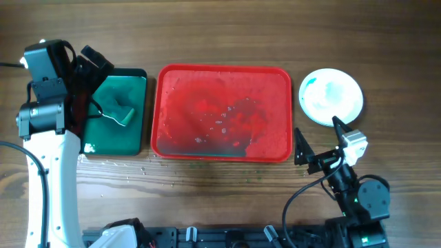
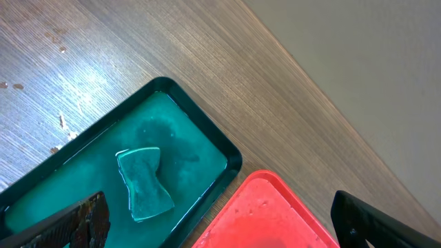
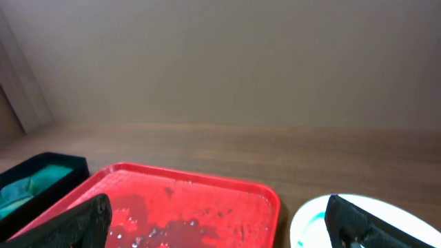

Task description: Clean dirty plates on tray and stack at the side

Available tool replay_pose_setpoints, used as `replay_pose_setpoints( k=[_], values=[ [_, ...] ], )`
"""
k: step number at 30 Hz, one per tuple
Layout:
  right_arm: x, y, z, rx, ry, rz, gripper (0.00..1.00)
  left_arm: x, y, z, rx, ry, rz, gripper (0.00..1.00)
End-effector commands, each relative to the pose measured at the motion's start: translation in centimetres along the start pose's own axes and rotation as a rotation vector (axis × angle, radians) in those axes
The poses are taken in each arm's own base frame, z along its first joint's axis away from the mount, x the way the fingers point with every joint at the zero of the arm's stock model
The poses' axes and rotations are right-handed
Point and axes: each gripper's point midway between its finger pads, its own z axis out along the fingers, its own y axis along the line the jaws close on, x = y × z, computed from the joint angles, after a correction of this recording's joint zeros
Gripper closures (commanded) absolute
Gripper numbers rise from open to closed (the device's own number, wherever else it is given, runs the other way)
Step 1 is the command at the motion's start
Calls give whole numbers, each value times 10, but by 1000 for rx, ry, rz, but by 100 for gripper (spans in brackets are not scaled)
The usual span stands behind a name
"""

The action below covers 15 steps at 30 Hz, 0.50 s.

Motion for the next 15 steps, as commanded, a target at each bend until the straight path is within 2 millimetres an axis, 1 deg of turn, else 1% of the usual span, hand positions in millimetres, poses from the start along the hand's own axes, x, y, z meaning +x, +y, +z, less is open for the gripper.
replay_pose_setpoints(
  k=[1,5,9,11,15],
  values=[
    [12,1,-2,-22,-34,-25,0,1,-2,0,7,3,0,0],
    [22,1,-4,-23,-41,-27,0,1,-2,0,7,3,0,0],
    [25,0,-4,-22,-32,-26,0,1,-2,0,7,3,0,0],
    [30,-1,-4,-19,-9,-20,0,1,-2,0,7,3,0,0],
    [31,-1,-4,-19,-6,-19,0,1,-2,0,7,3,0,0]
  ],
)
